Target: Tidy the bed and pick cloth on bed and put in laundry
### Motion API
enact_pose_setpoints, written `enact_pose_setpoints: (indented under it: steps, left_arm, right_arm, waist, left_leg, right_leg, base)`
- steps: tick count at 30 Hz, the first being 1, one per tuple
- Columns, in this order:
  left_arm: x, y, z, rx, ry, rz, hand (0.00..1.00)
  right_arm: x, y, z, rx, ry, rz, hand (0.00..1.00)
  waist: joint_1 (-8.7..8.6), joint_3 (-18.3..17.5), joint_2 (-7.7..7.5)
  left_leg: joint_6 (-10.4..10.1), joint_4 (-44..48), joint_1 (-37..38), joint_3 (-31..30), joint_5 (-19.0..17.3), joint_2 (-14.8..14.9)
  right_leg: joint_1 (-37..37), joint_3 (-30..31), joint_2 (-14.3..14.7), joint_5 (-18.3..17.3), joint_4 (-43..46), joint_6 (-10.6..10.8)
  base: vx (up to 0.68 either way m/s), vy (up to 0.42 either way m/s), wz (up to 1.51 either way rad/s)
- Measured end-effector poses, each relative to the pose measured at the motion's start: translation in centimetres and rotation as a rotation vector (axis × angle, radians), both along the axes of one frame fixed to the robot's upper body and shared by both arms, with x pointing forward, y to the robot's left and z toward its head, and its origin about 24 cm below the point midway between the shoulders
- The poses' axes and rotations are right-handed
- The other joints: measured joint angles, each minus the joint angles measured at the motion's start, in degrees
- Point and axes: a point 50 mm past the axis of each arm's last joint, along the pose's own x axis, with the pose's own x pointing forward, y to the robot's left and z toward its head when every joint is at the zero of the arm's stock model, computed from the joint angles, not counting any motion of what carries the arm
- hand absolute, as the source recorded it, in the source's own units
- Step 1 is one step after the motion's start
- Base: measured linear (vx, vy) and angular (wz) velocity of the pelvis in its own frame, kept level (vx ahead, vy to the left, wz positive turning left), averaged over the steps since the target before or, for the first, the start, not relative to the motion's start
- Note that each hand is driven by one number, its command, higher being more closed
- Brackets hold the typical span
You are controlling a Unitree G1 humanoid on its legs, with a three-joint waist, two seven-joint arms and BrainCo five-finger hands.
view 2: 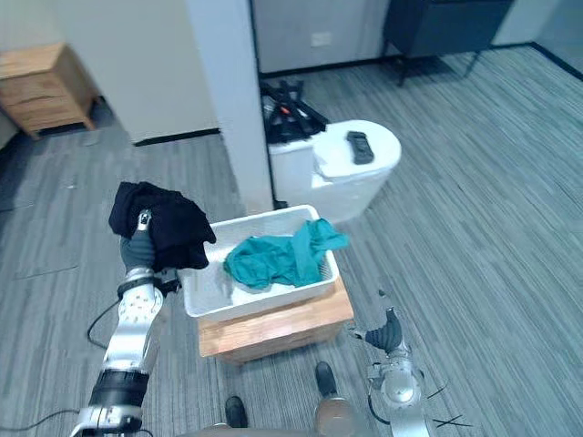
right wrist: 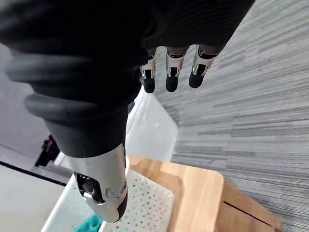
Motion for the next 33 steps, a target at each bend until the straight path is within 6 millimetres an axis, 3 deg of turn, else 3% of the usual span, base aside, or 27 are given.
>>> enact_pose_setpoints:
  steps: [5,11,12,16,26,30,33]
  left_arm:
    - [2.3,-3.1,-0.2,0.011,0.045,-0.1,1.0]
    - [4.6,-4.1,-0.6,0.062,0.125,-0.126,1.0]
    - [4.7,-4.3,-0.8,0.075,0.142,-0.136,0.0]
    - [4.6,-5.3,-2.8,0.087,0.247,-0.172,0.0]
    - [4.2,-4.8,-3.3,0.048,0.266,-0.128,0.0]
    - [2.0,-4.7,-3.3,0.005,0.202,-0.112,0.0]
    - [-0.5,-4.2,-5.1,-0.04,0.235,-0.103,0.0]
  right_arm:
    - [0.9,0.6,0.5,0.003,-0.03,0.026,0.0]
    - [3.1,1.9,2.0,0.0,-0.123,0.056,0.0]
    - [3.3,1.9,2.2,-0.003,-0.135,0.052,0.0]
    - [4.1,2.5,2.8,0.002,-0.177,0.037,0.0]
    - [3.7,2.7,1.5,0.013,-0.122,0.025,0.0]
    - [2.4,1.8,0.3,0.004,-0.062,-0.002,0.0]
    - [0.1,0.4,-1.6,0.006,0.043,-0.057,0.0]
  waist:
    - [-2.49,2.57,0.21]
    - [-3.96,9.04,0.84]
    - [-3.93,10.1,0.96]
    - [-3.82,12.28,2.01]
    - [-3.47,12.51,2.4]
    - [-3.32,12.3,2.74]
    - [-1.67,10.47,4.1]
  left_leg:
    - [0.06,0.05,-1.79,2.2,0.0,-0.54]
    - [0.37,0.06,-3.85,3.25,0.25,-0.6]
    - [0.38,0.06,-3.89,3.25,0.25,-0.6]
    - [0.41,0.08,-5.13,3.41,0.22,-0.59]
    - [1.1,1.89,-3.04,2.95,-1.13,-0.51]
    - [0.86,1.51,-0.69,1.47,-1.7,-0.57]
    - [0.82,1.4,0.51,-0.52,-1.67,-0.56]
  right_leg:
    - [-2.76,2.28,-0.15,2.02,-0.83,0.48]
    - [-5.3,3.06,-0.16,2.73,-0.85,0.84]
    - [-5.34,3.07,-0.16,2.75,-0.85,0.89]
    - [-6.58,3.03,-0.14,2.79,-0.85,0.97]
    - [-3.42,2.56,-0.41,2.05,-0.92,1.75]
    - [-0.42,1.17,-0.81,0.73,-0.93,2.18]
    - [2.2,-1.6,-0.91,-0.05,-0.9,1.41]
  base:
    - [0.03,0.009,-0.28]
    - [0.02,-0.005,-0.08]
    - [0.04,0.001,-0.02]
    - [0.08,0.004,-0.02]
    - [0.03,0.002,0.03]
    - [0.01,-0.001,0.18]
    - [0.04,-0.001,0.46]
